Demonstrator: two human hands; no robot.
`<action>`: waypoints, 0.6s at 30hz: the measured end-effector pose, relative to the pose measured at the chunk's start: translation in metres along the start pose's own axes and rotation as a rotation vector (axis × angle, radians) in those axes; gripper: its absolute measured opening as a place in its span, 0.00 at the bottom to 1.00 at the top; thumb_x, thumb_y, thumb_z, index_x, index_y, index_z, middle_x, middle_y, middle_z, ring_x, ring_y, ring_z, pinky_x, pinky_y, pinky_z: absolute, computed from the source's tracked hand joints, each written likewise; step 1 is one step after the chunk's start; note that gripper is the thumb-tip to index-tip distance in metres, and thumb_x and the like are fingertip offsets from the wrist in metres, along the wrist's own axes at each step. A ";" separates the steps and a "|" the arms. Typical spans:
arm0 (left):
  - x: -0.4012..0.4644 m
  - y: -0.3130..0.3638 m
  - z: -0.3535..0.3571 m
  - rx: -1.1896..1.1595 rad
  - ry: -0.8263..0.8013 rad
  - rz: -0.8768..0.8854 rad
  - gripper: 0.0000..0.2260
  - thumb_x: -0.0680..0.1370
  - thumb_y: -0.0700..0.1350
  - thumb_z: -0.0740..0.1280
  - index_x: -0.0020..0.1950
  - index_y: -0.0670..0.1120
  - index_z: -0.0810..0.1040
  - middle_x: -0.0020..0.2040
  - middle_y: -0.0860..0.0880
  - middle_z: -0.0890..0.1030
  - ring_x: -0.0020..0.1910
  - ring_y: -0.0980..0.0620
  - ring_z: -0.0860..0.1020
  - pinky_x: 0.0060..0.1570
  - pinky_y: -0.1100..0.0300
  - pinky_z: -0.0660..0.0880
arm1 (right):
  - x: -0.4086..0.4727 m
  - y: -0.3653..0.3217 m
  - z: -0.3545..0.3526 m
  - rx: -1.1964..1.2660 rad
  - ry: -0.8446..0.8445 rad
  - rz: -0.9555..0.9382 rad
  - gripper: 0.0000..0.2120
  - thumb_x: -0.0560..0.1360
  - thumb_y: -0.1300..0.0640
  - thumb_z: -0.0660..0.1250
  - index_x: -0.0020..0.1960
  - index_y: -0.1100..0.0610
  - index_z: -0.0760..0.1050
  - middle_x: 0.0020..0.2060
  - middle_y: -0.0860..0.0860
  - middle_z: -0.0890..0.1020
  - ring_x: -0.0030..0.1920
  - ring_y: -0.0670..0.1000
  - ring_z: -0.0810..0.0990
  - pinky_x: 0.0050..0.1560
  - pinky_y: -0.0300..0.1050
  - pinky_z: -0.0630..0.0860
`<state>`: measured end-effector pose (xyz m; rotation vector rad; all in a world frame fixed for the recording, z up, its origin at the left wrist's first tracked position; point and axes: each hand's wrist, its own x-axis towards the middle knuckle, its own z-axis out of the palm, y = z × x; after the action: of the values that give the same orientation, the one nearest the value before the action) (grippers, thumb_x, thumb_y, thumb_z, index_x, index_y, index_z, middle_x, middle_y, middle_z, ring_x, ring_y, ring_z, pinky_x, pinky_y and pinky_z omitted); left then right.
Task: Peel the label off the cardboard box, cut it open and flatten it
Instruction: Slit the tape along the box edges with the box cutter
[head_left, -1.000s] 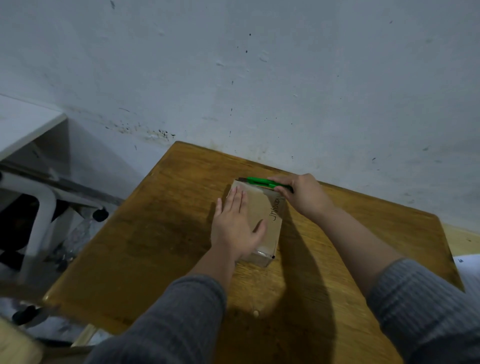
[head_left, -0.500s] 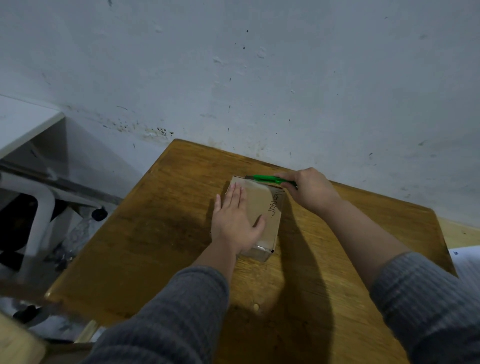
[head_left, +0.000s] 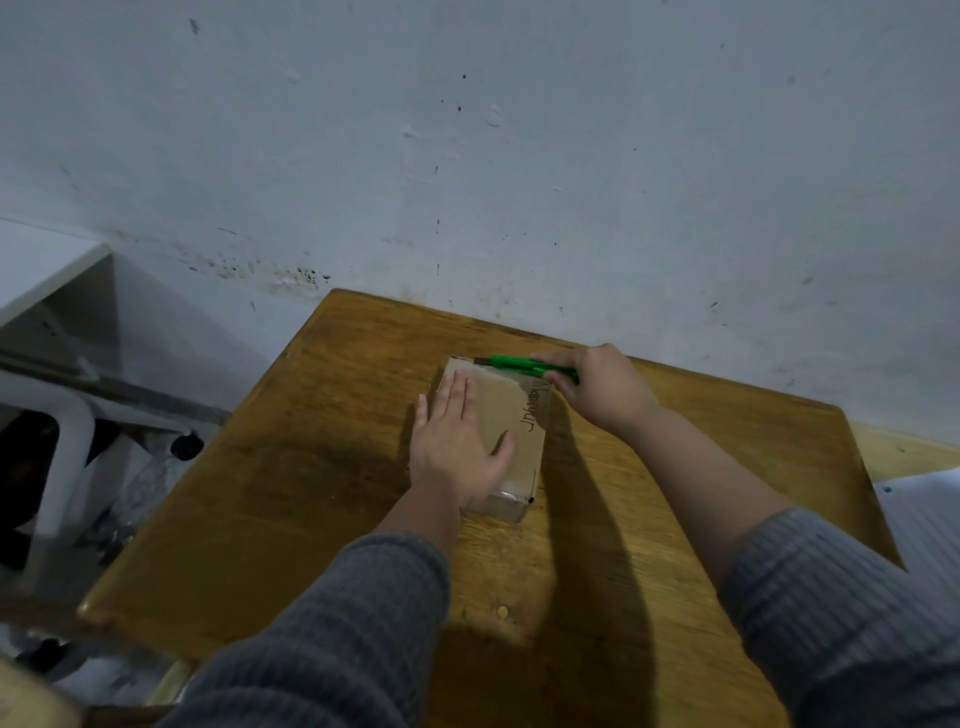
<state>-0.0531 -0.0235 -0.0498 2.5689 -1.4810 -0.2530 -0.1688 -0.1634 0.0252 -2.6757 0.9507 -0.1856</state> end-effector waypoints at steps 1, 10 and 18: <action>0.000 0.000 0.000 -0.005 0.001 0.000 0.38 0.77 0.66 0.45 0.78 0.42 0.40 0.79 0.47 0.40 0.76 0.51 0.37 0.75 0.46 0.42 | 0.001 -0.002 0.003 0.010 0.005 -0.003 0.17 0.79 0.55 0.61 0.66 0.47 0.73 0.56 0.50 0.83 0.30 0.40 0.67 0.27 0.33 0.61; 0.002 -0.002 0.002 -0.004 0.005 -0.001 0.38 0.77 0.66 0.44 0.78 0.42 0.41 0.79 0.47 0.40 0.76 0.51 0.37 0.75 0.46 0.42 | 0.006 -0.012 0.012 -0.018 0.010 -0.010 0.17 0.79 0.54 0.60 0.67 0.47 0.72 0.57 0.50 0.82 0.51 0.52 0.81 0.39 0.44 0.76; 0.001 -0.002 0.003 -0.012 0.015 -0.003 0.38 0.77 0.66 0.46 0.78 0.42 0.41 0.79 0.47 0.40 0.76 0.51 0.37 0.75 0.46 0.40 | 0.003 -0.016 0.009 -0.117 -0.006 -0.013 0.18 0.80 0.54 0.58 0.68 0.46 0.70 0.51 0.52 0.84 0.44 0.52 0.80 0.35 0.45 0.74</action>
<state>-0.0515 -0.0234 -0.0531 2.5585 -1.4666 -0.2421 -0.1549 -0.1520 0.0220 -2.7878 0.9711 -0.1286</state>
